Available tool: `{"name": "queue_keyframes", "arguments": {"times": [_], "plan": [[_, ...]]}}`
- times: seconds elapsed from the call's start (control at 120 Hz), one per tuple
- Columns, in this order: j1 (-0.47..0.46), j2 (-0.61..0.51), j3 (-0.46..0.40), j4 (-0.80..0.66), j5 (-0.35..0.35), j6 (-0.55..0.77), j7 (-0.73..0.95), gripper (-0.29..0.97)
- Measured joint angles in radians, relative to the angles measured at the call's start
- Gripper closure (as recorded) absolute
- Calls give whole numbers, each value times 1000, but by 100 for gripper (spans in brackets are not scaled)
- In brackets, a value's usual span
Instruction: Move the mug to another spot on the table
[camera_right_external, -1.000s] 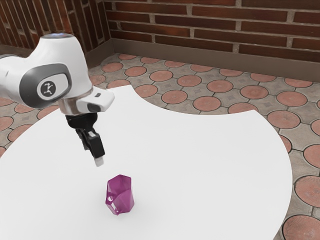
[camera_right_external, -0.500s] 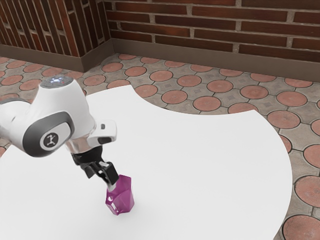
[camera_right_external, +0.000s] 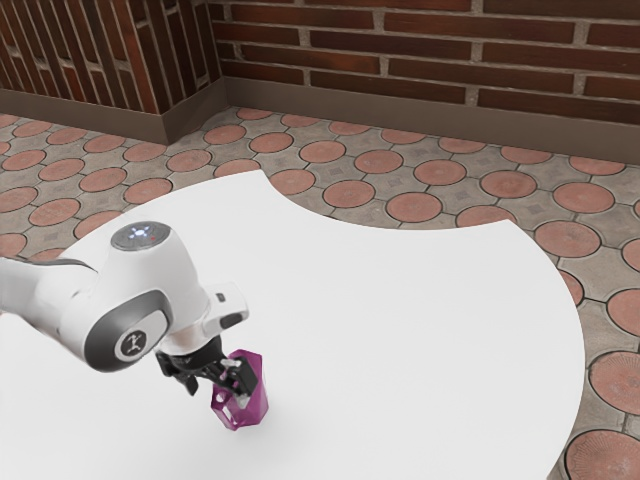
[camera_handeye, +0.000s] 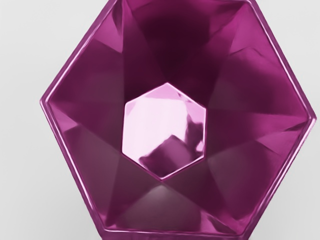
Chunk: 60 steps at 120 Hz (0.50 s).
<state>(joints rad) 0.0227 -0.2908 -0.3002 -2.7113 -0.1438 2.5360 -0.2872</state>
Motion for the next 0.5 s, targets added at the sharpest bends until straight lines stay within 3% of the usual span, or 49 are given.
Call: {"name": "queue_keyframes", "arguments": {"times": [0.183,0.5], "plan": [[0,85,0,0,35,84,-56,0],[-1,123,-1,-31,109,152,-122,0]]}}
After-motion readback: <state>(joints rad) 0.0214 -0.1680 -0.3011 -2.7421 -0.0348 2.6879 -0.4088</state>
